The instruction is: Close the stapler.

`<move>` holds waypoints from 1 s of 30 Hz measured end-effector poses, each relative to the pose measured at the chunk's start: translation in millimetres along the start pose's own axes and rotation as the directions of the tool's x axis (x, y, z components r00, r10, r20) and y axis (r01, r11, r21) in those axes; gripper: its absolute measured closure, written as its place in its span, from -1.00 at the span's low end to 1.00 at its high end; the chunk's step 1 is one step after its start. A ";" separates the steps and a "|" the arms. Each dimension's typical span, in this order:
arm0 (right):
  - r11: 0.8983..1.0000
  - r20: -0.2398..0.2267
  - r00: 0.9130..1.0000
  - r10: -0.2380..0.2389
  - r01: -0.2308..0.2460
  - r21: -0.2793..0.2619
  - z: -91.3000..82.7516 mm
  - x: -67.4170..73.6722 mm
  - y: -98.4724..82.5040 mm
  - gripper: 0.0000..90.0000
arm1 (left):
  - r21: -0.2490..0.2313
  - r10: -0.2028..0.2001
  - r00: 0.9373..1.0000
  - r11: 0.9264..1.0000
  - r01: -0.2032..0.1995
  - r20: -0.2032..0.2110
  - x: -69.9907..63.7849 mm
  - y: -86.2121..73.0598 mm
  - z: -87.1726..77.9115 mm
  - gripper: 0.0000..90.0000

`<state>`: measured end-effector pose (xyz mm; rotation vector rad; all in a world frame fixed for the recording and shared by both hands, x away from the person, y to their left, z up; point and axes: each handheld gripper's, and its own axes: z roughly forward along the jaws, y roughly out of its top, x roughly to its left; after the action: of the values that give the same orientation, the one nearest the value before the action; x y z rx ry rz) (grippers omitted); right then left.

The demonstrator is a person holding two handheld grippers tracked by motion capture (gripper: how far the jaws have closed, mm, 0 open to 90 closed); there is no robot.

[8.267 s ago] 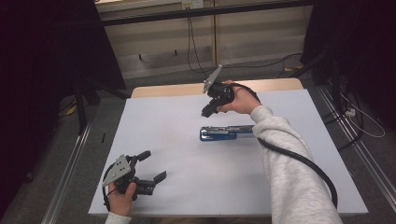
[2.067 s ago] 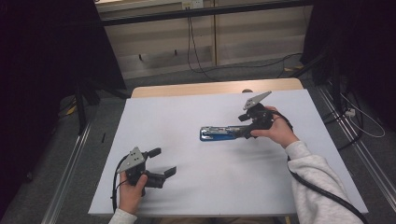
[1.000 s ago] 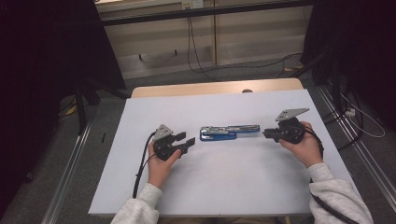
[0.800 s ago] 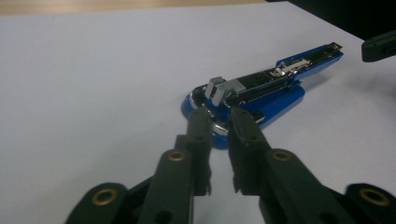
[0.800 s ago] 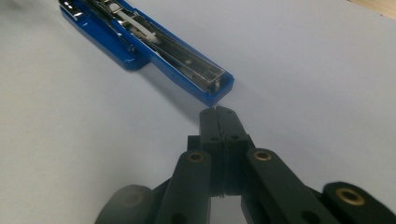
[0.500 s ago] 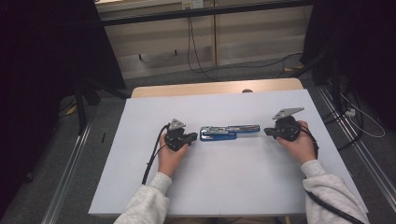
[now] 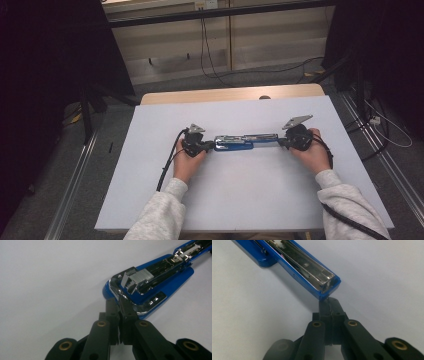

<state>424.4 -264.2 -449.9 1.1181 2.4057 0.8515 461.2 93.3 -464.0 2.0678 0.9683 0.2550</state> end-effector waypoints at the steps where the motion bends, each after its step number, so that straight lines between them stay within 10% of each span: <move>1: 1.000 -0.003 1.000 0.007 -0.007 -0.003 -0.6 -0.5 -0.1 1.00 | 0.003 0.005 1.000 1.000 -0.005 -0.004 0.3 0.1 0.3 0.93; 30: 0.992 -0.054 0.998 0.025 -0.032 -0.125 -11.8 5.5 12.9 0.86 | -0.001 -0.024 1.000 1.000 0.024 -0.001 1.9 0.6 0.6 0.89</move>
<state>421.9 -257.8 -432.9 1.0974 2.3460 1.0385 463.1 94.1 -464.3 2.0539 0.9932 0.2438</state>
